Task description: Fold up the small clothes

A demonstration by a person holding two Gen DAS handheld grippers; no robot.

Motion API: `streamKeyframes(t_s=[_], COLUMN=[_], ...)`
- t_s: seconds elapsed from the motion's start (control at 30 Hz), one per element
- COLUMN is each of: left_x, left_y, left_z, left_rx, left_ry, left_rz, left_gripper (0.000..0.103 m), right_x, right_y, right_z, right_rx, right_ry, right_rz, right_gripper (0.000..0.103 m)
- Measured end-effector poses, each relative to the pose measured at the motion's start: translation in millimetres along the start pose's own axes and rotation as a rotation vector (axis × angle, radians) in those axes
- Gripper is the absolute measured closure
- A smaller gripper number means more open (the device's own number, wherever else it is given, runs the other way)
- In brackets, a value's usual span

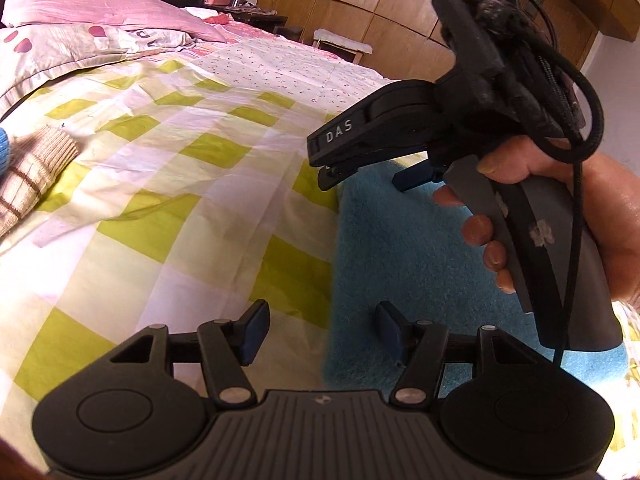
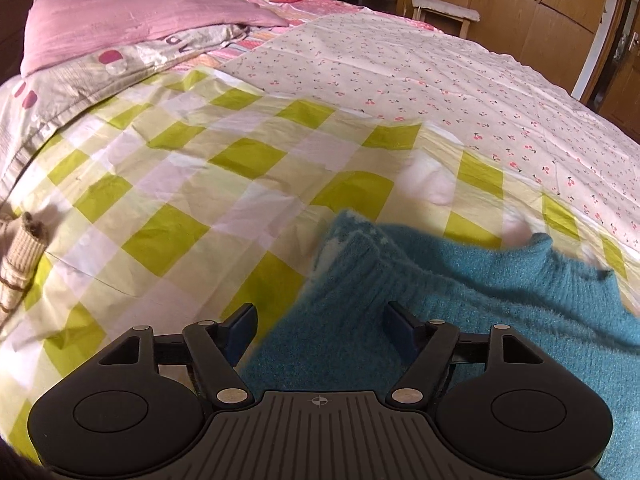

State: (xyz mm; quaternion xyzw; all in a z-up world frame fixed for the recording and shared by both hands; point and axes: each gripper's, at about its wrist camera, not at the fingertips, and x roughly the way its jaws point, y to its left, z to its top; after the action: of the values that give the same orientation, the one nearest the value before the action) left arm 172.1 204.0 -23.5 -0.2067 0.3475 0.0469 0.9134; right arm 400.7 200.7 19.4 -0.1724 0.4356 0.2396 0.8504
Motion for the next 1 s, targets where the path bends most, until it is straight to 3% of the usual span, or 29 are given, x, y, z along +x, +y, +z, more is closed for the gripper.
streamKeyframes(t_s=[0.2, 0.43, 0.53, 1.0], left_x=[2, -2, -5, -21], left_y=[-1, -1, 0, 7], left_z=[0, 1, 2, -1], left_rx=[0.013, 0.005, -0.003, 0.011], left_ry=[0.002, 0.0, -0.017, -0.103], left_rz=[0.012, 0.001, -0.006, -0.046], left_gripper=[0.036, 0.033, 0.028, 0.016], right_x=[15, 9, 2, -17], right_y=[19, 12, 5, -18], right_z=[-7, -5, -3, -1], right_rx=[-0.15, -0.183, -0.161, -0.08], right_ry=[0.009, 0.015, 0.012, -0.02], right_rz=[-0.106, -0.114, -0.095, -0.014], right_gripper=[0.033, 0.064, 0.073, 0.08])
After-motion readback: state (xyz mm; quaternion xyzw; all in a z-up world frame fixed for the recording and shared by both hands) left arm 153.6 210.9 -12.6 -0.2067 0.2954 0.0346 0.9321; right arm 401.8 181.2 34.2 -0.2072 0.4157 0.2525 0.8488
